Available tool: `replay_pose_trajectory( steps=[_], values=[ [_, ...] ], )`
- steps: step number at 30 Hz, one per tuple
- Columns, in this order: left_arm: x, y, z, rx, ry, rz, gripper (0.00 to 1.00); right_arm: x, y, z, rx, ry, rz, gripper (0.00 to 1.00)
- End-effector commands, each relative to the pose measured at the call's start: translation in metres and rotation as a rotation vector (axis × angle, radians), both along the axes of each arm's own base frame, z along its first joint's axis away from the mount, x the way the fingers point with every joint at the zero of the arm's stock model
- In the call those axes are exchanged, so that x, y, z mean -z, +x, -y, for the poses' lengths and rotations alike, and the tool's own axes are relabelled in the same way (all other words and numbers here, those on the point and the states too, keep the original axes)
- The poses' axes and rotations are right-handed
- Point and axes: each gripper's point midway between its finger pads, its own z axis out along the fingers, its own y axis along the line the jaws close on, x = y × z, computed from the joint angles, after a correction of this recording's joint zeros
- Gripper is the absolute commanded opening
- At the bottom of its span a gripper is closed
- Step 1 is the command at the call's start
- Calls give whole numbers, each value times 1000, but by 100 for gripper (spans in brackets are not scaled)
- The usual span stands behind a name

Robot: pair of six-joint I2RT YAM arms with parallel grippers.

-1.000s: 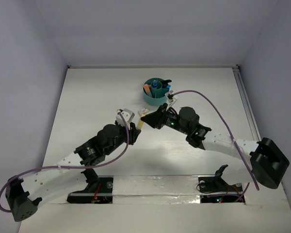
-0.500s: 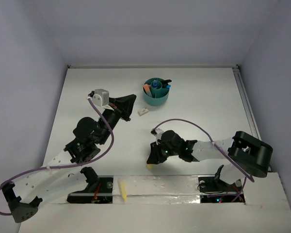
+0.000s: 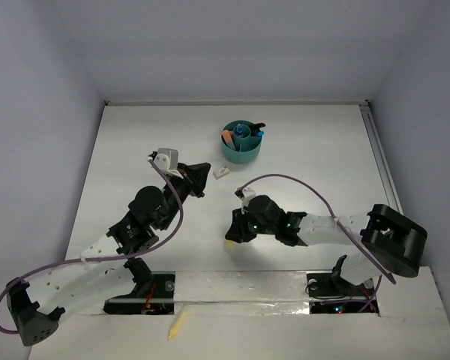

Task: Sort the stationery into containers
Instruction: Place the pen cap at the center of the board.

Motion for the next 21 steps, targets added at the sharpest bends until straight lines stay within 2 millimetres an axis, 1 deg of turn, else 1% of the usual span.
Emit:
replay_pose_trajectory(
  steps=[1,4,5,6,7,8,9,10,11,12,13,14,16,17,18,19,20,21],
  values=[
    [6,2,-13,-58,-60,-49,0,-11,23,-11,44,0,58,0],
    [17,1,-15,-66,-65,-90,8,-10,35,-11,81,-21,74,0],
    [21,1,-16,-70,-64,-103,15,-7,37,-10,87,-42,77,0],
    [21,-1,-19,-79,-81,-110,19,-7,40,-12,94,-50,81,0],
    [21,-1,-21,-83,-87,-114,31,-7,44,-11,113,-64,89,0],
    [23,-2,-23,-88,-87,-123,37,-4,45,-9,118,-81,87,18],
    [19,-5,-28,-92,-103,-117,44,-6,46,-10,112,-83,96,31],
    [22,-6,-30,-96,-97,-126,53,-9,48,-9,120,-85,105,41],
    [21,-7,-32,-97,-100,-129,57,-10,51,-7,130,-96,117,54],
    [17,-10,-35,-99,-113,-122,60,-13,51,-7,122,-97,129,59],
    [16,-11,-37,-100,-115,-124,63,-18,52,-9,118,-92,136,62],
    [18,-12,-38,-102,-106,-132,68,-22,51,-9,111,-88,141,66],
    [11,-14,-44,-114,-118,-125,71,-28,52,-9,91,-88,165,68],
    [14,-15,-46,-117,-103,-131,73,-33,51,-9,82,-86,173,68],
    [8,-16,-48,-118,-110,-124,74,-35,52,-8,69,-91,190,68],
    [6,-17,-50,-121,-109,-122,75,-38,44,-13,14,-75,181,68],
    [7,-17,-52,-125,-95,-127,76,-45,39,-17,-35,-44,193,64],
    [0,-19,-55,-129,-103,-119,77,-49,33,-20,-100,-31,220,59]
  ],
)
